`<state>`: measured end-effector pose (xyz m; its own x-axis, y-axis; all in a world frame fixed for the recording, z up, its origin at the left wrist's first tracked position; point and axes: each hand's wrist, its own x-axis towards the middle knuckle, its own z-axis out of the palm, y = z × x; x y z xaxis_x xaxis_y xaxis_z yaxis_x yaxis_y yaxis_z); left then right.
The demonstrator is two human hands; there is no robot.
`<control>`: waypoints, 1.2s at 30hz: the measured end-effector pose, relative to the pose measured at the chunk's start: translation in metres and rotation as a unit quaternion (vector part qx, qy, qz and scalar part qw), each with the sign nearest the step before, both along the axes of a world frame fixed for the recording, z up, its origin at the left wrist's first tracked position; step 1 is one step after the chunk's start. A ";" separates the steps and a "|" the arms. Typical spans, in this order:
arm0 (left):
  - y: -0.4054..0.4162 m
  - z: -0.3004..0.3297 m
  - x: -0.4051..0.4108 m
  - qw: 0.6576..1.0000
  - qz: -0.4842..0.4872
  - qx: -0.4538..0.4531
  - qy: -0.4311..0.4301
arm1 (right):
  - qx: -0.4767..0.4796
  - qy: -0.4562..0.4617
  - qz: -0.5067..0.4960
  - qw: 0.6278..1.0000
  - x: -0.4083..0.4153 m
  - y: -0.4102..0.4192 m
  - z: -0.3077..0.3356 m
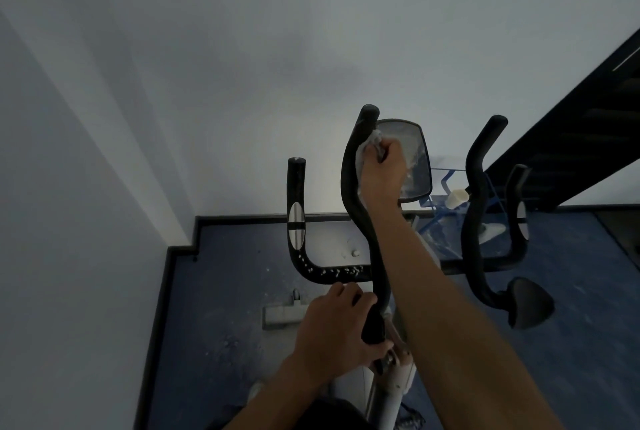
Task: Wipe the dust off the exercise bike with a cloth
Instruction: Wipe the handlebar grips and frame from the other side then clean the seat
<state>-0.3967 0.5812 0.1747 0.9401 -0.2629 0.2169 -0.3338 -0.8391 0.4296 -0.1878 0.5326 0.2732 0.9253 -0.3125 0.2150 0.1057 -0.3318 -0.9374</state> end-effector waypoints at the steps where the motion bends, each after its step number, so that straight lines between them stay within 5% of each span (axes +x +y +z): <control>1: 0.000 0.000 0.000 1.000 0.000 0.000 -0.003 | -0.006 -0.002 0.003 1.000 -0.001 -0.004 -0.003; 7: 0.000 0.000 0.000 1.000 0.004 0.008 -0.010 | -0.079 -0.181 -0.063 0.978 -0.002 0.014 0.020; 14: 0.000 0.000 -0.001 1.000 -0.001 0.002 -0.016 | -0.248 -0.135 0.028 0.959 -0.003 0.015 -0.012; 20: 0.000 -0.002 0.001 1.000 -0.002 0.006 -0.019 | -0.117 -0.192 -0.018 0.974 0.001 0.022 0.013; 26: -0.001 -0.002 0.000 1.000 -0.001 0.015 -0.001 | -0.172 -0.113 0.077 0.976 -0.013 0.011 -0.021; 33: -0.001 -0.002 -0.001 1.000 0.006 0.008 -0.005 | -0.066 -0.223 -0.051 0.971 0.002 0.003 0.037; 36: -0.001 -0.001 -0.001 1.000 0.004 0.003 -0.002 | -0.092 -0.178 0.036 0.979 0.012 -0.003 0.054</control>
<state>-0.3982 0.5801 0.1737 0.9415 -0.2565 0.2188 -0.3285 -0.8440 0.4240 -0.1759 0.5296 0.3276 0.7993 -0.1752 0.5748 0.4449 -0.4704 -0.7621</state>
